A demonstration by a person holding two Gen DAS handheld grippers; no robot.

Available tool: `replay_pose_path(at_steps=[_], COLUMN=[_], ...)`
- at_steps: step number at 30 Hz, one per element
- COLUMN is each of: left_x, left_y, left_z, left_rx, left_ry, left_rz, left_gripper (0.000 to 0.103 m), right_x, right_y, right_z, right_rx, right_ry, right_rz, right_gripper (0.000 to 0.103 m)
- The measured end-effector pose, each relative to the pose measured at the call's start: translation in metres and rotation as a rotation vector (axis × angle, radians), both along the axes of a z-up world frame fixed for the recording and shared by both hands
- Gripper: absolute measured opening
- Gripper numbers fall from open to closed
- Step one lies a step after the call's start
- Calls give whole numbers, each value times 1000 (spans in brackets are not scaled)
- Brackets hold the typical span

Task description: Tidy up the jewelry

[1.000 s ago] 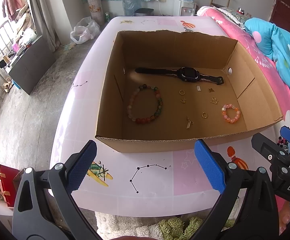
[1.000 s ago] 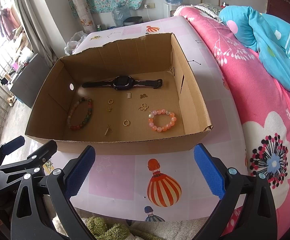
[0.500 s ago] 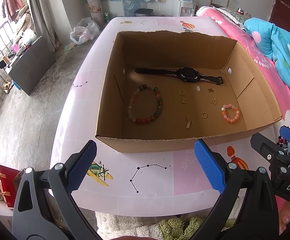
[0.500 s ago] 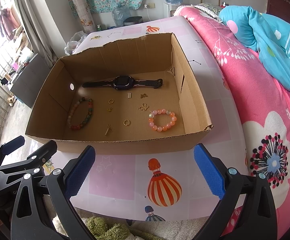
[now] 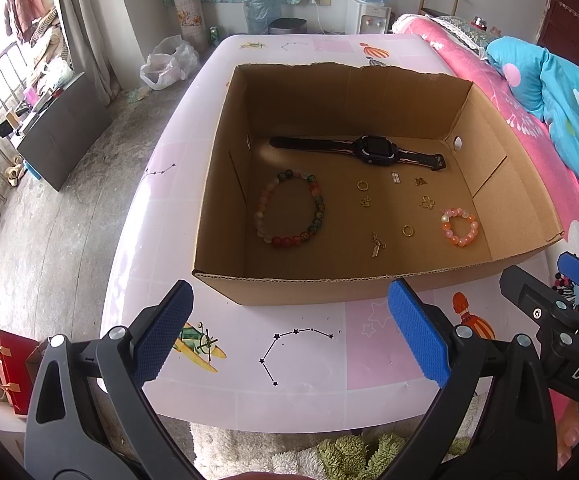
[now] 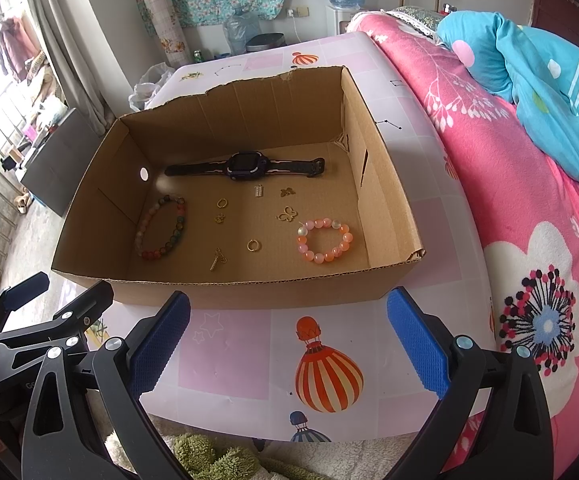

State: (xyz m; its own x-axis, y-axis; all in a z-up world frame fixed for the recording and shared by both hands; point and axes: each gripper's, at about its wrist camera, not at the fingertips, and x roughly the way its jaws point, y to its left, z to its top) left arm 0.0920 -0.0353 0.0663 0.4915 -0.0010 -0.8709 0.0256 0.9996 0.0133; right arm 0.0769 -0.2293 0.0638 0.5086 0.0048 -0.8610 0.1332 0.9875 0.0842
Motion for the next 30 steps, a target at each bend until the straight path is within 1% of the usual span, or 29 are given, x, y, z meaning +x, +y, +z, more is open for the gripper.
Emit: replay_pose_path(at_steps=[30], left_x=[0], left_y=[-4], left_z=[2], left_rx=[5], left_ry=[0], left_rz=[-7], left_gripper=[94], right_x=[0], right_y=[3], right_z=[1], right_rx=[-2], right_ry=[2], right_rz=[-1], right_gripper=[96])
